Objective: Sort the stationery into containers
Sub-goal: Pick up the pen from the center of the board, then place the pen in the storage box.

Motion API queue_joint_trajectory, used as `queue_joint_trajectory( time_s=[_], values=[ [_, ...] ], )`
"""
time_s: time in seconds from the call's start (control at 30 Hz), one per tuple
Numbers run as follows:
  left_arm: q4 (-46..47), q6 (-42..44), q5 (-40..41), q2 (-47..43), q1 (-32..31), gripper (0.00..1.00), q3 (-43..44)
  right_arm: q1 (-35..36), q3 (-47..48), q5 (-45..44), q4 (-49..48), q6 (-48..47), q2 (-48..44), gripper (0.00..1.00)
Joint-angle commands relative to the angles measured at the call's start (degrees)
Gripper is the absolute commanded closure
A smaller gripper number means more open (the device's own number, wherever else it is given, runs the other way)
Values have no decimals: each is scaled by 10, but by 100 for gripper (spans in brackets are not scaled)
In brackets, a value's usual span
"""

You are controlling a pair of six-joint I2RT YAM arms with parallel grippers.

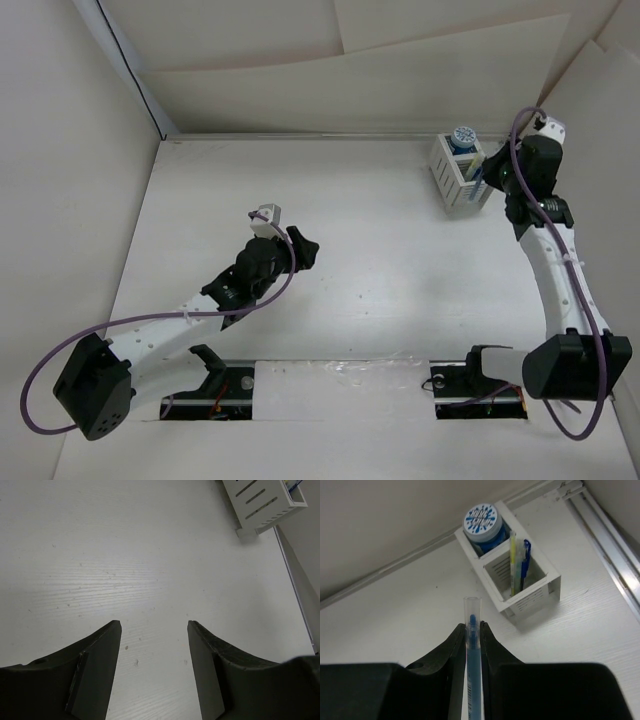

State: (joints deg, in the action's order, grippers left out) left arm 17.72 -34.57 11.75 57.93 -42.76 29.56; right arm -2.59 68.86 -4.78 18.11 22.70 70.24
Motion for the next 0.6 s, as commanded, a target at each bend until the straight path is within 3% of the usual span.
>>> queue_joint_trajectory(
  time_s=[0.0, 0.3, 0.57],
  values=[
    [14, -2, -9, -8, 0, 48, -5, -13, 50, -27, -7, 2, 8, 100],
    [26, -2, -32, -13, 0, 46, -6, -47, 101, -170, -13, 2, 31, 100],
    [36, 9, -60, -13, 0, 40, -6, -47, 116, -218, -86, 12, 115, 100]
  ],
)
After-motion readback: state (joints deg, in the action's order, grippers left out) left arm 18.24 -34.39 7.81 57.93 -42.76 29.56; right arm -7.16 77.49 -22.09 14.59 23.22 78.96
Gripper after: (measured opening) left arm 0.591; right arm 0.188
